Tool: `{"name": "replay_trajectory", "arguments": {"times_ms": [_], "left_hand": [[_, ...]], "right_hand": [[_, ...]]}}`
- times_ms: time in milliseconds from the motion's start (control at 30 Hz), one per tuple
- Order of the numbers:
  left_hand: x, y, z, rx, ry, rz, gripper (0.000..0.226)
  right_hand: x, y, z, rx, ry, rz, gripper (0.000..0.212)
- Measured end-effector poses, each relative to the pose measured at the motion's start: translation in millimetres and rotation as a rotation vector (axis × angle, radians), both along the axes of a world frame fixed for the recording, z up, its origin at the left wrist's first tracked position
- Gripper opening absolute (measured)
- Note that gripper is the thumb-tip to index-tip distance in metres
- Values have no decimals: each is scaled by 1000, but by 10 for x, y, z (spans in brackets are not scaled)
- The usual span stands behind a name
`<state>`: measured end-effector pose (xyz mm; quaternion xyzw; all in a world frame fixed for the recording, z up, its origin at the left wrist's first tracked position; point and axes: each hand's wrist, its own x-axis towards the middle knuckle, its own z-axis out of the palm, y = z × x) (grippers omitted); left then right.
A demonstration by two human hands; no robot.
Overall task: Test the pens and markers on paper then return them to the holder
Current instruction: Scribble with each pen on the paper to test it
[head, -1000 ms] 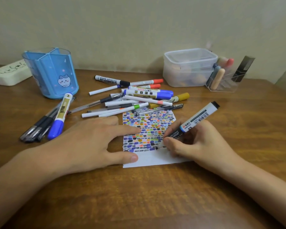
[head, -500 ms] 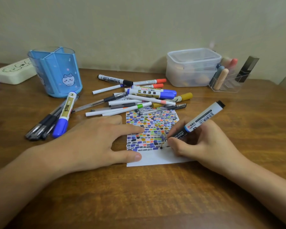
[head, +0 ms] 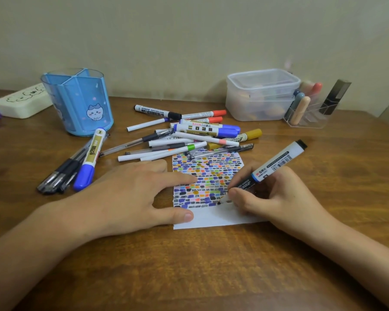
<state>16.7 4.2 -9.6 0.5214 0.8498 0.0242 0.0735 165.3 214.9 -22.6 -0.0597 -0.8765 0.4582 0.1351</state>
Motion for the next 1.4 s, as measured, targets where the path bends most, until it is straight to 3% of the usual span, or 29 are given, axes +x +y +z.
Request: {"name": "replay_trajectory", "arguments": {"times_ms": [1000, 1233, 1300, 1400], "left_hand": [[-21, -8, -22, -14, -9, -6, 78], [-25, -43, 7, 103, -178, 66, 95], [-44, -66, 34, 143, -226, 99, 87], [-68, -92, 68, 275, -303, 142, 55]], "right_hand": [[-12, 38, -6, 56, -12, -15, 3], [-67, 109, 63, -263, 38, -20, 18], [-79, 97, 68, -318, 36, -53, 14], [-88, 50, 123, -382, 15, -92, 13]]}}
